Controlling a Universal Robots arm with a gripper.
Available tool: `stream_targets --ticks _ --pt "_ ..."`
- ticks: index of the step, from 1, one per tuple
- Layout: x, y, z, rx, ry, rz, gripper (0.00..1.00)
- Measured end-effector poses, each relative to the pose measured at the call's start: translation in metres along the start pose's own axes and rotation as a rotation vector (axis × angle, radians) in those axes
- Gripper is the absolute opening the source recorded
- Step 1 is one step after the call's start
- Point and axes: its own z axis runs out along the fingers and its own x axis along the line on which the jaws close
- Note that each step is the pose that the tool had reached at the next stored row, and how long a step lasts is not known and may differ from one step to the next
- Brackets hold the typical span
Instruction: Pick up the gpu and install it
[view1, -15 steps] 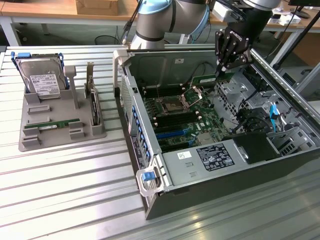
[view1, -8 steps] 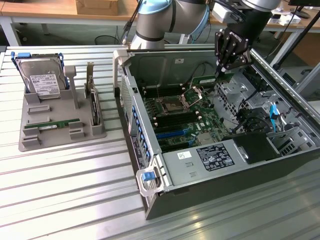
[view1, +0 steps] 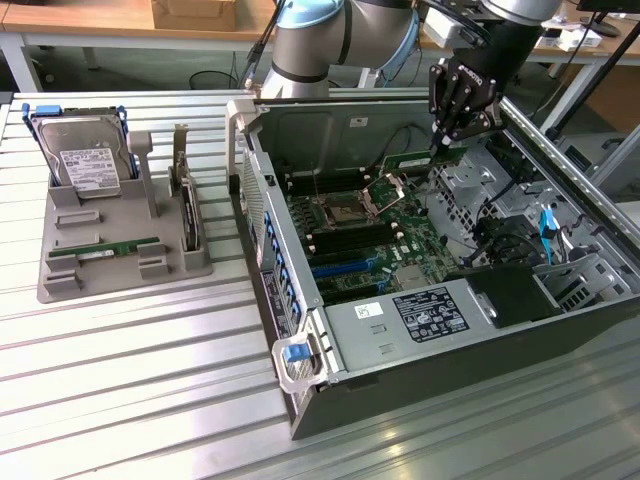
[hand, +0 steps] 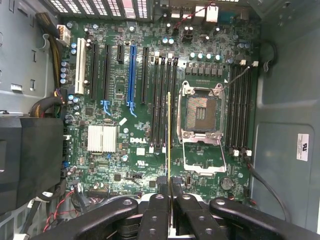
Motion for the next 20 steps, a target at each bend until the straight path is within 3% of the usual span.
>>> stream_targets --ticks 20 --pt "0.0 -0.0002 0.0049 0.0 0.0 0.0 0.13"
